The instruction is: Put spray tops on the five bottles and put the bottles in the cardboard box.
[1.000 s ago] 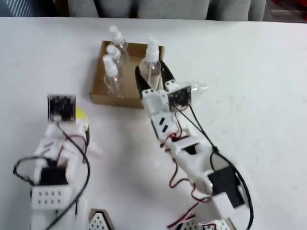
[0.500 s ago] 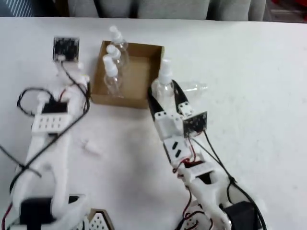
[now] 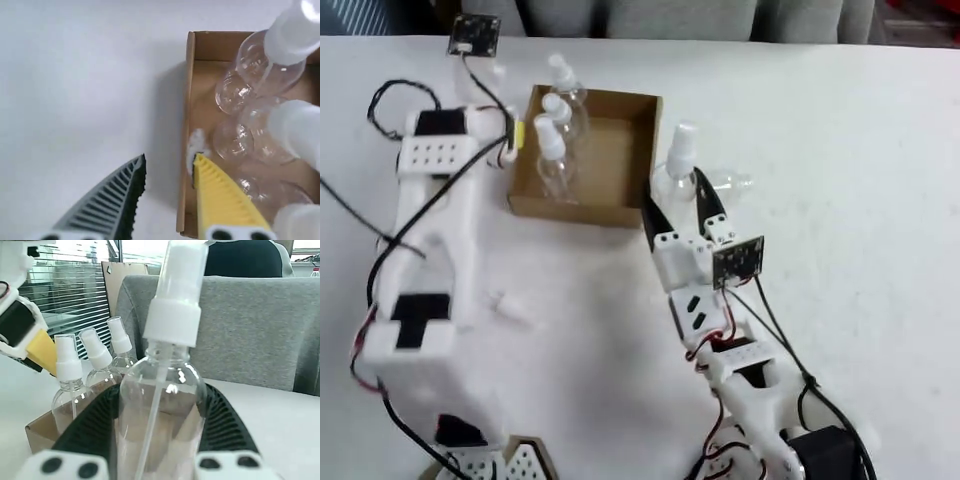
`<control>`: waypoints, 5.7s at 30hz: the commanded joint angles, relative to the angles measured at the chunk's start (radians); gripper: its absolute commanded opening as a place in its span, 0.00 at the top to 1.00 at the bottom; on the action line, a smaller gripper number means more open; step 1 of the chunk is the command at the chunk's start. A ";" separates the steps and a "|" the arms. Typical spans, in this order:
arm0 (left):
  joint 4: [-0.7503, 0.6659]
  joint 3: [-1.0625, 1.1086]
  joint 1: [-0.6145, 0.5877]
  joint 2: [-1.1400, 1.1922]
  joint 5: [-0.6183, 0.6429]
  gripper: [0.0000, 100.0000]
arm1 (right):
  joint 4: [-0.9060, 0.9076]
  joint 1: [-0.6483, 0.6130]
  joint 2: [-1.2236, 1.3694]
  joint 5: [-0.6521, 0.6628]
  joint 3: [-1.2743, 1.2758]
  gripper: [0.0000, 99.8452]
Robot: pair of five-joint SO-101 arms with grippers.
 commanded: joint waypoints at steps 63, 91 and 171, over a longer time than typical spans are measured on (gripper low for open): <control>0.210 -0.175 0.067 0.343 -0.086 0.98 | 0.008 0.010 -0.031 -0.011 -0.008 0.98; -0.046 0.637 0.116 -0.163 -0.025 0.98 | 0.008 0.010 -0.031 -0.011 -0.008 0.98; 0.014 1.209 -0.015 -1.323 -0.077 0.98 | 0.008 0.007 -0.030 -0.012 -0.017 0.98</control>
